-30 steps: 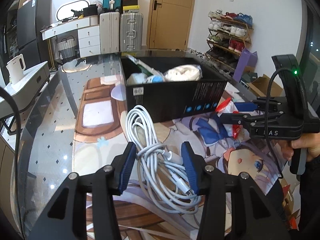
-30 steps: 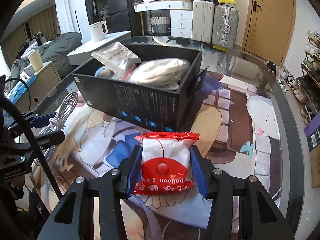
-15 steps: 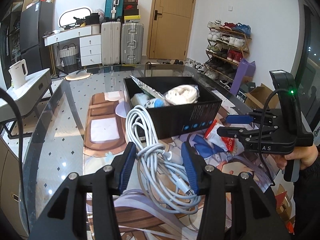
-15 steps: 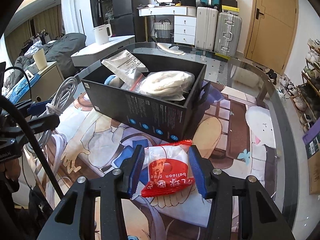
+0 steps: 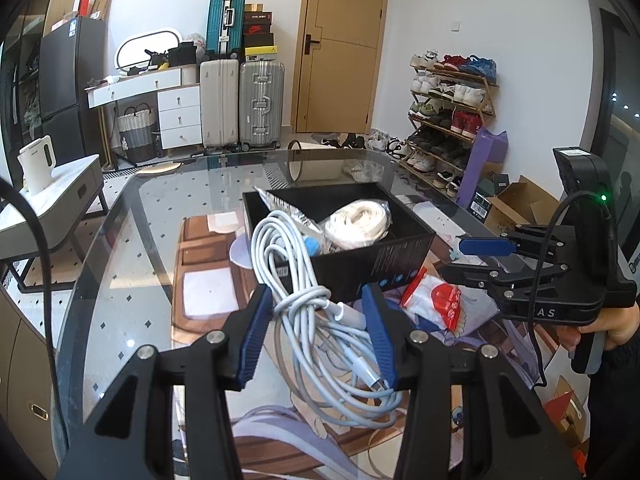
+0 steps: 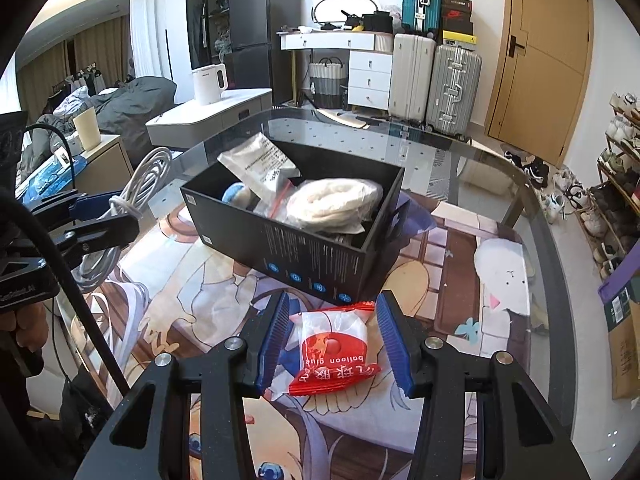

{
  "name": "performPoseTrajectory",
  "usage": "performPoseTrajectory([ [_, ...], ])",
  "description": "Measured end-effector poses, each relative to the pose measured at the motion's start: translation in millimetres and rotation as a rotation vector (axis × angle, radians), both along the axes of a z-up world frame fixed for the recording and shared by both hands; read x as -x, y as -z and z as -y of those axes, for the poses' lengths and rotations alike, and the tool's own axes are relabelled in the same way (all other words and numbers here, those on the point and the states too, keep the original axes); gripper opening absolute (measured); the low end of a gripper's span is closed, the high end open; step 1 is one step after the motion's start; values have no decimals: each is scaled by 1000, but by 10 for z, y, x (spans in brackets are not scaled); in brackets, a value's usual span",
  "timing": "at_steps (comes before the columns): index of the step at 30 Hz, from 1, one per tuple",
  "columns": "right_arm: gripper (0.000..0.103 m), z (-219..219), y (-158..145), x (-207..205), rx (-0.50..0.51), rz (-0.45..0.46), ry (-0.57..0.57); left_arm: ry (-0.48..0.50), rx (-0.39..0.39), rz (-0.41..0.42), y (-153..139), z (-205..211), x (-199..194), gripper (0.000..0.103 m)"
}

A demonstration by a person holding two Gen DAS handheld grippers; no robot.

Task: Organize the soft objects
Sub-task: 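Carry the cable with the left tool while the right tool carries the red bag into the box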

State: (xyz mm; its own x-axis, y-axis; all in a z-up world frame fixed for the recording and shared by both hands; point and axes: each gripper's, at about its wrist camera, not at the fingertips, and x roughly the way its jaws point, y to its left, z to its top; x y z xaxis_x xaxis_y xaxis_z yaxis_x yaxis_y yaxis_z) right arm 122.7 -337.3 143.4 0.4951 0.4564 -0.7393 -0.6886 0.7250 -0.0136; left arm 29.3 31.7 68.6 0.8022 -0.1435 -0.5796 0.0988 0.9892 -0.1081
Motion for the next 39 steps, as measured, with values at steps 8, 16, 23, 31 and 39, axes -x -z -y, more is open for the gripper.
performPoseTrajectory([
  [8, 47, 13, -131, 39, -17, 28, 9, 3, -5, 19, -98, -18, -78, 46],
  [16, 47, -36, -204, 36, -28, 45, 9, -9, -19, 29, -179, -27, -200, 46],
  [23, 47, -81, -308, -34, -50, 69, 17, -11, -28, 47, -233, -52, -331, 46],
  [31, 47, -151, -392, -133, -67, 85, 12, 7, -20, 57, -244, -87, -474, 46],
  [39, 47, -253, -329, -238, -52, 75, 1, 19, -27, 52, -230, -83, -622, 46],
])
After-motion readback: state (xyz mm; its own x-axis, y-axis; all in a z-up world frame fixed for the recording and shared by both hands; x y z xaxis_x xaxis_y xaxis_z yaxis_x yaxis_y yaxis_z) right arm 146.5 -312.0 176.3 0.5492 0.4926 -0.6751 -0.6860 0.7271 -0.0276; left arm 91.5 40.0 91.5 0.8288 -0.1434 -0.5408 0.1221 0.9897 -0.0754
